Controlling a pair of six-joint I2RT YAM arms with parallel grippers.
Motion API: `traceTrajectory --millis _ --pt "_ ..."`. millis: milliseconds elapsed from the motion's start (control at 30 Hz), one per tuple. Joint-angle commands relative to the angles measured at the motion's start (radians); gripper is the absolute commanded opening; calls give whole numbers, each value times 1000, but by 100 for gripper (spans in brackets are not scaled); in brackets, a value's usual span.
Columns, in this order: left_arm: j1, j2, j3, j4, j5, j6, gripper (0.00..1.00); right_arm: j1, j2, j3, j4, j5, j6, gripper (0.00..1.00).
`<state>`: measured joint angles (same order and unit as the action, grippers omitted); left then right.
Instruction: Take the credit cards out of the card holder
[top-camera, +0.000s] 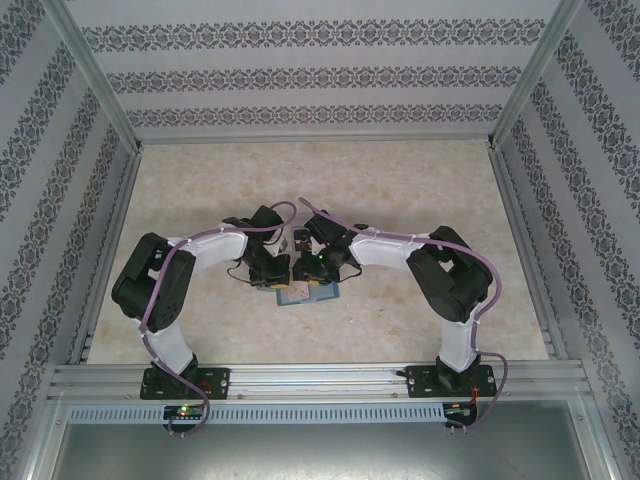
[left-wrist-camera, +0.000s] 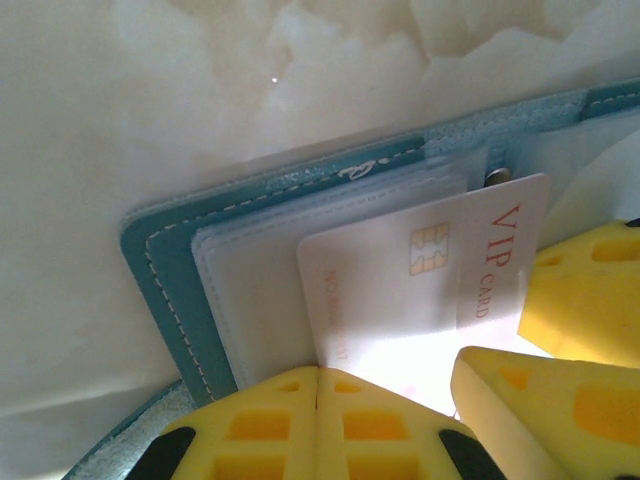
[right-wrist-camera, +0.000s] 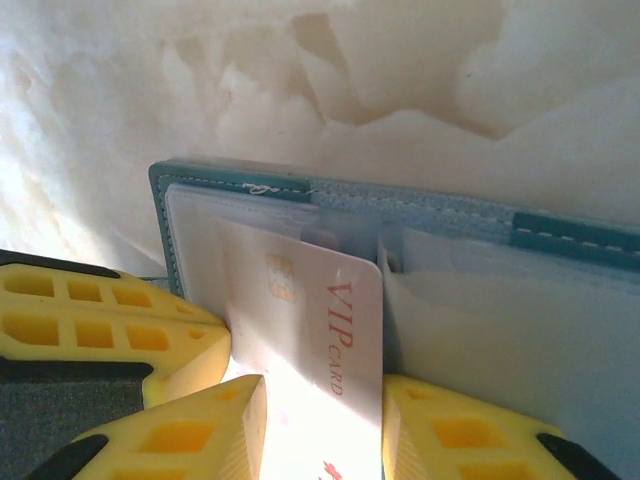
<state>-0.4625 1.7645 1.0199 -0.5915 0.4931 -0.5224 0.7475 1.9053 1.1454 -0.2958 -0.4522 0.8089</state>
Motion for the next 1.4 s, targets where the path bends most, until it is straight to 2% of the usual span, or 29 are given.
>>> traceTrajectory --millis 0,367,600,767,1367 --pt "10 52 -13 -43 -74 28 0 -13 -40 -37 44 -40 24 34" --pt "9 65 -6 -45 -78 31 0 -39 -53 -105 163 -88 64 19" --pt "9 72 7 -55 -85 37 0 -48 -60 -123 169 -85 63 11" --pt "10 69 9 -60 -87 43 0 -55 -67 -124 138 -61 41 8" --pt "10 61 5 -66 -87 44 0 -54 -125 -70 -123 147 -92 6"
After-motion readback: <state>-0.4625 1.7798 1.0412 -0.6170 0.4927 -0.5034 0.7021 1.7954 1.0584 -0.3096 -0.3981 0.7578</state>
